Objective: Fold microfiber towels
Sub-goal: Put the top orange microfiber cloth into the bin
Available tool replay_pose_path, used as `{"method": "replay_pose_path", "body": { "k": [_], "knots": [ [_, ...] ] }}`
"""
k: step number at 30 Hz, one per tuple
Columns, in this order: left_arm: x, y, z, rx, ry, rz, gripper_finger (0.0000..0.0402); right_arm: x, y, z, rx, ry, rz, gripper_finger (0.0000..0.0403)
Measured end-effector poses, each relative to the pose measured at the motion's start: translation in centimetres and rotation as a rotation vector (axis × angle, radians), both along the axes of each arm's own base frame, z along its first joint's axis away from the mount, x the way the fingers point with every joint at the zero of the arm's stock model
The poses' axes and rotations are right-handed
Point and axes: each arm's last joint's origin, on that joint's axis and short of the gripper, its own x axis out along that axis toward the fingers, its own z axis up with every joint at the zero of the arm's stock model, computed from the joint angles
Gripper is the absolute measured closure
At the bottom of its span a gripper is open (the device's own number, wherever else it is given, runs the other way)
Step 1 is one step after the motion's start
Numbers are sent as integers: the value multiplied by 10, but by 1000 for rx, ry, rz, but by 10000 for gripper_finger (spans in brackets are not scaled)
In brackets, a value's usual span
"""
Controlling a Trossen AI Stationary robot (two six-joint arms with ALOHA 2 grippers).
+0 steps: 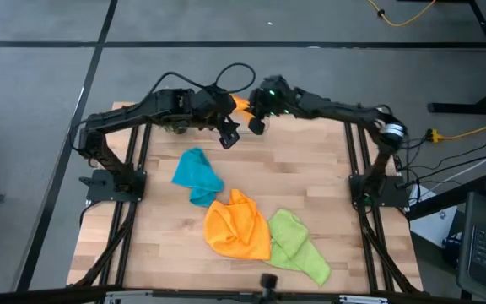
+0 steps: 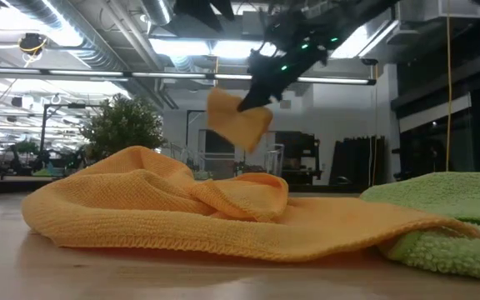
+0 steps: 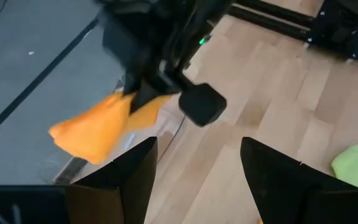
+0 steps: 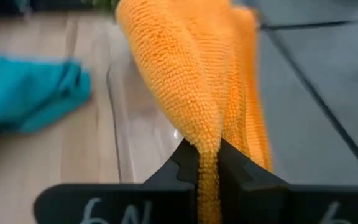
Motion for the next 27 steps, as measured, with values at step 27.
{"method": "replay_pose_path", "body": {
  "k": [27],
  "knots": [
    [-12, 0, -3, 25, 93, 72, 176, 45, -55, -54, -316, 422, 231, 383]
  ]
}}
